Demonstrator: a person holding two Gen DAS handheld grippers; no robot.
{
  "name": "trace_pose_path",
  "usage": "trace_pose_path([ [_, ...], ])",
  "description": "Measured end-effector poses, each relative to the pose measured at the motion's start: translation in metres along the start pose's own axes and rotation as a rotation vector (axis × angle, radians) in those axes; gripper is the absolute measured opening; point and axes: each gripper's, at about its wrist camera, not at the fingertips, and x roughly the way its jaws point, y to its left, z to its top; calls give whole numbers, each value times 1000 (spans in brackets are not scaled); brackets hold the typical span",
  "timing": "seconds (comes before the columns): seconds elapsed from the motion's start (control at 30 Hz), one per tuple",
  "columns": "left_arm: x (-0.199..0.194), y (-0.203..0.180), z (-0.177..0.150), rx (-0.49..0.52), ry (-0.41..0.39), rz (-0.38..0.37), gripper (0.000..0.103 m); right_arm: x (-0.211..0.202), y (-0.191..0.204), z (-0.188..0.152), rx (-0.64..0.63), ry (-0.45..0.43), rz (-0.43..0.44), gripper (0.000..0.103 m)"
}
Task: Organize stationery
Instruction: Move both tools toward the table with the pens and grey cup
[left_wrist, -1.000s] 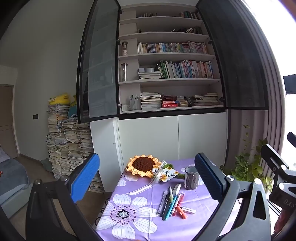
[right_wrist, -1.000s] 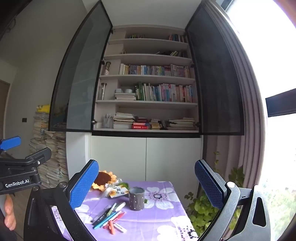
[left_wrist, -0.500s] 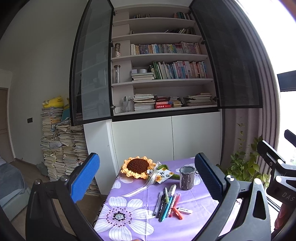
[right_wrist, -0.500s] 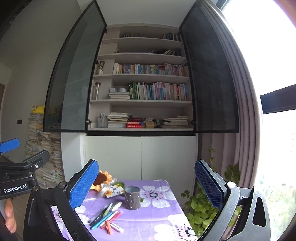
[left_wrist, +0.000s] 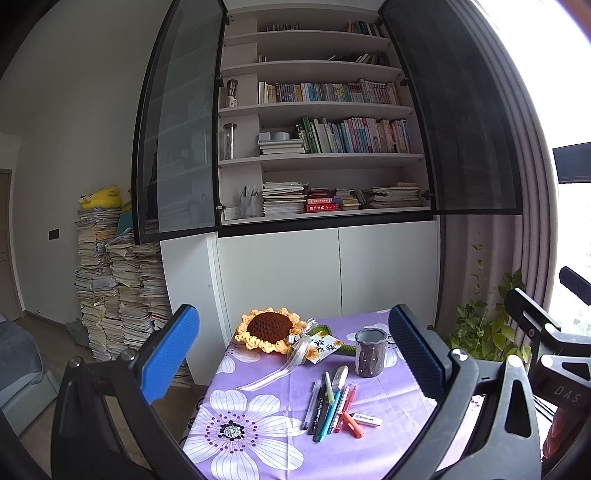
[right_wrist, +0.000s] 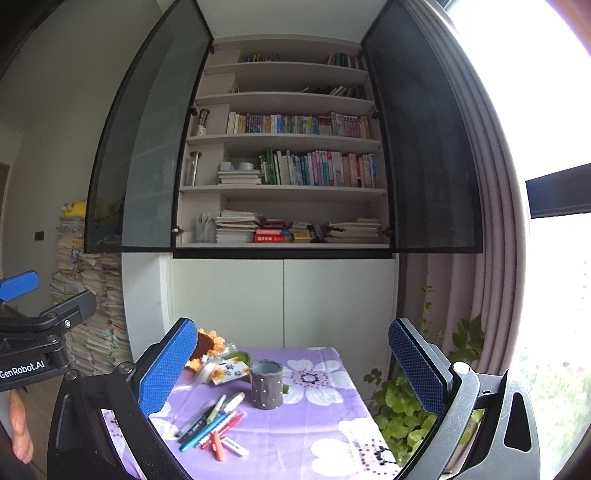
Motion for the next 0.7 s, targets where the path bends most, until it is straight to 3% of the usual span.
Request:
trace_pose_path([
  [0.7, 42, -8, -15, 12, 85, 21, 102, 39, -1, -20, -7, 92, 12, 103],
])
